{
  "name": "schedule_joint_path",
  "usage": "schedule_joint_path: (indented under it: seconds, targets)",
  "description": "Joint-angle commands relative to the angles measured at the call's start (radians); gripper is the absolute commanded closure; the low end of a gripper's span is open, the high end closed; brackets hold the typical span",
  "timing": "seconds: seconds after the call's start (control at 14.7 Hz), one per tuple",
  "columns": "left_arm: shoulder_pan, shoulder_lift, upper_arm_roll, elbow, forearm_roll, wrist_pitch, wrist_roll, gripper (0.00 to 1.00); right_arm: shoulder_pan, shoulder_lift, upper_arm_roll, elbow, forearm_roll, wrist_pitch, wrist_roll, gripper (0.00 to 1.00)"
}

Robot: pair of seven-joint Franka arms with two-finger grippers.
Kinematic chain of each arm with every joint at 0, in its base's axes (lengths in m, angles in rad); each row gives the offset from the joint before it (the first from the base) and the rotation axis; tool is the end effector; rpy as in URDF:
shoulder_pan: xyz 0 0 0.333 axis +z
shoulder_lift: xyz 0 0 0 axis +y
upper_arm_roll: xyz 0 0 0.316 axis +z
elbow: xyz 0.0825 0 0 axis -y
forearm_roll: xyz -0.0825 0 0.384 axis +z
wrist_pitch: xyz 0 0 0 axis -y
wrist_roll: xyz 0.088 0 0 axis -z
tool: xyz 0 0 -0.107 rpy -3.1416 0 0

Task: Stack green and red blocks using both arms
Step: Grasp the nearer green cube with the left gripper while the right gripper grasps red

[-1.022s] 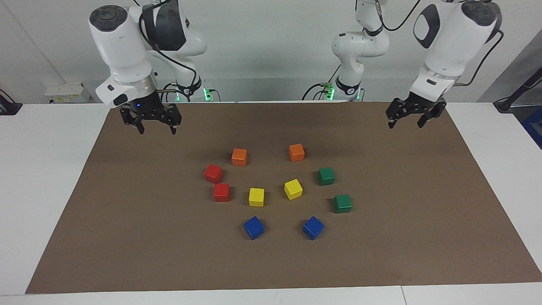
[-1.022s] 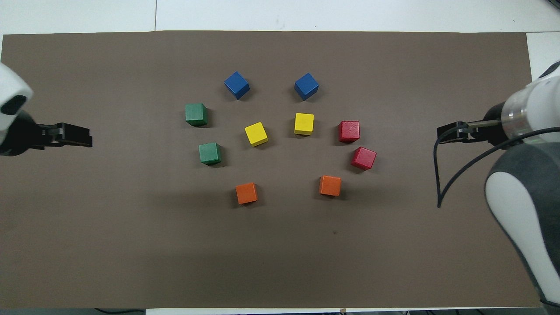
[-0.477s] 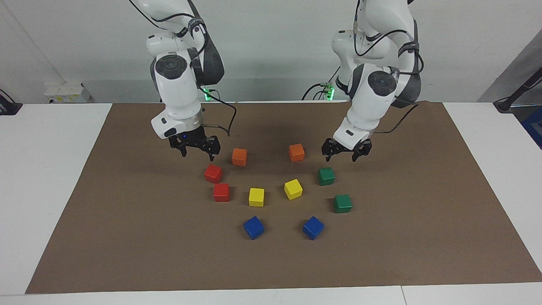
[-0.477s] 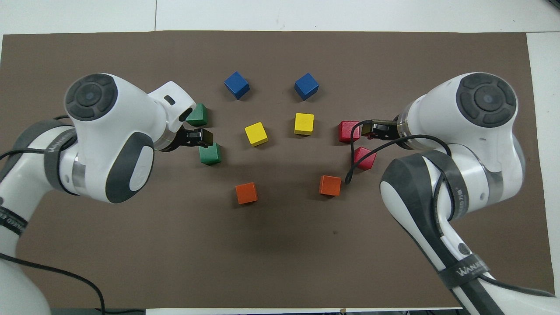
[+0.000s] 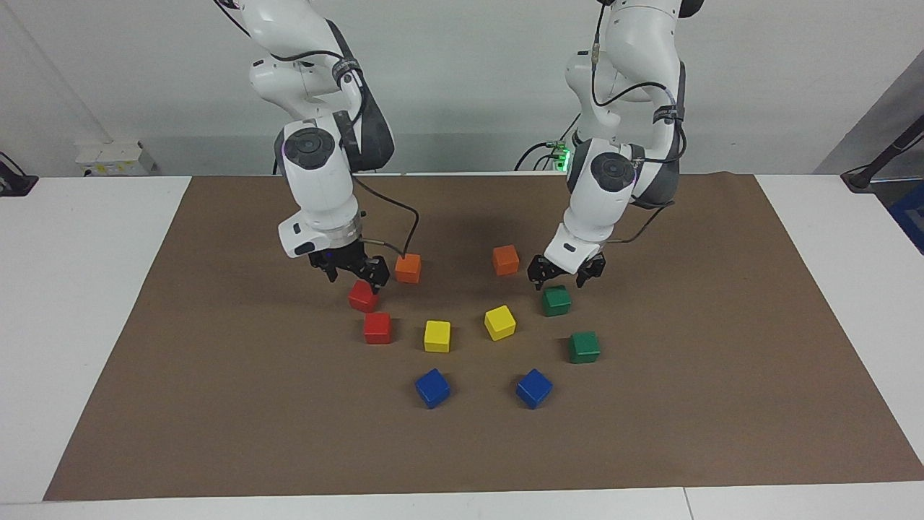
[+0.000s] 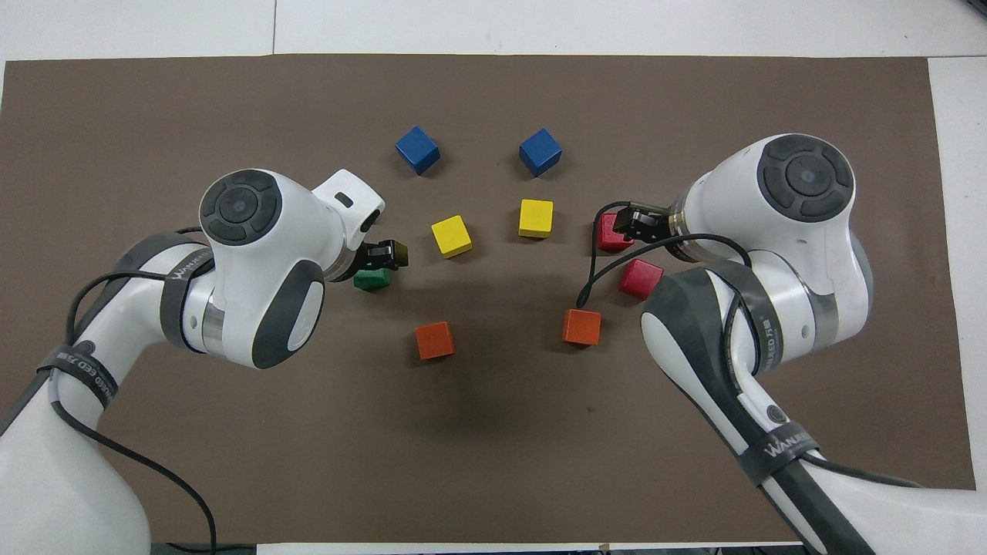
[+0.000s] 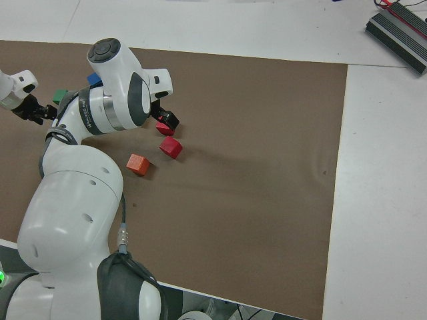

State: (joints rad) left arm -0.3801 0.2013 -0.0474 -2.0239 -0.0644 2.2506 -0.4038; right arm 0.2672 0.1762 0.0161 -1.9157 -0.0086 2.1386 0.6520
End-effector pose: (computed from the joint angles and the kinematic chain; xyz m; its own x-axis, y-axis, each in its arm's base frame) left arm 0.5361 -0.2454 0.3533 0.9999 0.0172 -0.0015 0.0172 -0.9977 0.0652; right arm 0.5798 0.1680 0.4073 0.9334 -0.3567 0.0399 -0.3560 -0.9342 -0.0246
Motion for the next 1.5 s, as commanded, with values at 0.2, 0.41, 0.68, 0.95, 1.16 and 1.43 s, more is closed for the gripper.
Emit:
schedule_joint_path:
  seconds: [0.2, 0.41, 0.68, 0.95, 1.16, 1.43]
  targets:
    - [-0.042, 0.052, 0.015, -0.041, -0.012, 0.122, -0.075, 0.0, -0.008, -0.02, 0.004, -0.083, 0.033, 0.075, 0.018, 0.0]
    - [-0.049, 0.07, 0.017, -0.041, -0.012, 0.133, -0.075, 0.0, -0.008, -0.02, 0.004, -0.095, 0.033, 0.08, 0.018, 0.0]
    - [-0.049, 0.075, 0.018, -0.041, -0.002, 0.139, -0.073, 0.05, -0.009, -0.026, 0.004, -0.152, 0.033, 0.141, 0.018, 0.0]
    - [-0.048, 0.075, 0.02, -0.041, 0.02, 0.139, -0.058, 1.0, -0.009, -0.026, 0.004, -0.175, 0.033, 0.146, 0.014, 0.0]
    - [-0.037, 0.073, 0.02, -0.033, 0.038, 0.132, -0.059, 1.0, -0.011, -0.024, 0.004, -0.2, 0.033, 0.167, 0.008, 0.0]
    - [0.001, 0.034, 0.024, -0.019, 0.038, 0.087, -0.047, 1.0, -0.008, -0.026, 0.004, -0.255, 0.033, 0.251, 0.008, 0.0]
